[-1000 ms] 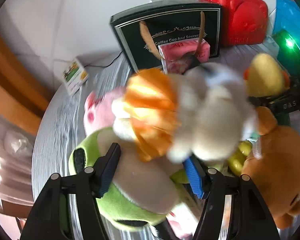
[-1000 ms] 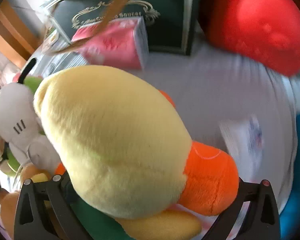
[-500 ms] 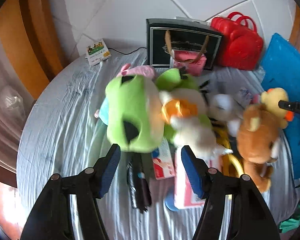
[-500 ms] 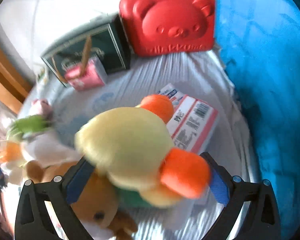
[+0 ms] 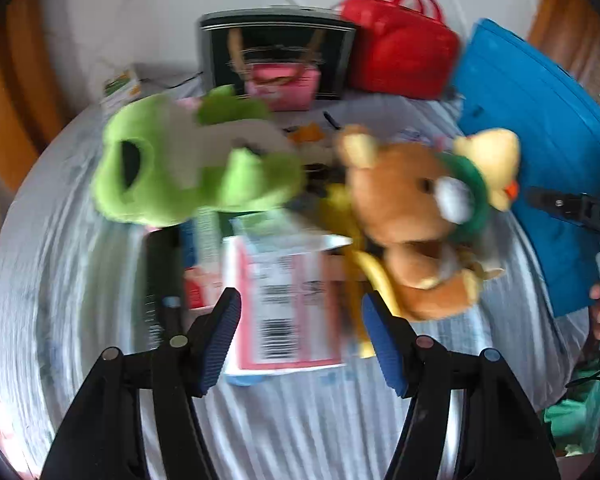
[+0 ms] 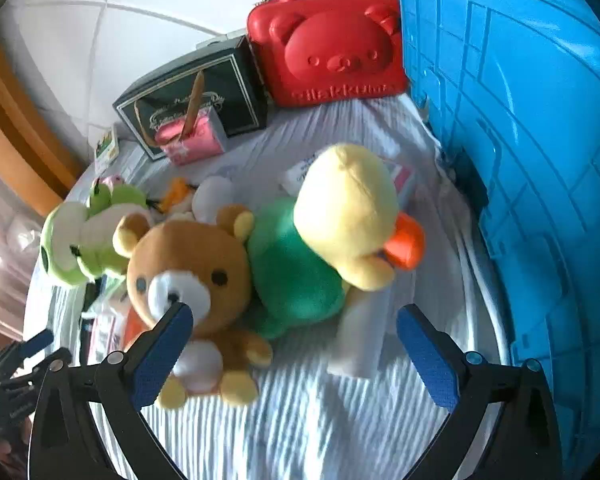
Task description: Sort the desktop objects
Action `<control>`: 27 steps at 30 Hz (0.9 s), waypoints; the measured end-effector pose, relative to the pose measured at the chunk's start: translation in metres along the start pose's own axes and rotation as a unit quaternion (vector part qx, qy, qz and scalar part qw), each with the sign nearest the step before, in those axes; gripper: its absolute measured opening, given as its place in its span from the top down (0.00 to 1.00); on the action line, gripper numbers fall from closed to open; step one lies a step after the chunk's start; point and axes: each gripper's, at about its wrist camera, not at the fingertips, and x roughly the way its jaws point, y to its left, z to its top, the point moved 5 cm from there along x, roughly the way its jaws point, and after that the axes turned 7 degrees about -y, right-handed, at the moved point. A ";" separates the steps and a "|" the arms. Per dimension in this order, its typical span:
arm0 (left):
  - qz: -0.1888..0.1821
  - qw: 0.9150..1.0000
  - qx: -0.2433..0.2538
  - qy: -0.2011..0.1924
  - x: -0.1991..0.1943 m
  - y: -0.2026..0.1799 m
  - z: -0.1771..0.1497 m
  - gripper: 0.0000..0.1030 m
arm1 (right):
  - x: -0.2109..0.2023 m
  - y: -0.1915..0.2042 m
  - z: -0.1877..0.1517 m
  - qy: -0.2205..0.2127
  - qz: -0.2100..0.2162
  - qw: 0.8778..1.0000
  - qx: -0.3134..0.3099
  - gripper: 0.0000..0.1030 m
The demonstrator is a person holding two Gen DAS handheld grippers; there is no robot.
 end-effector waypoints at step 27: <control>-0.101 0.988 0.088 0.081 0.071 -0.077 -0.022 0.40 | 0.054 0.019 -0.094 0.042 0.026 0.995 0.085 0.78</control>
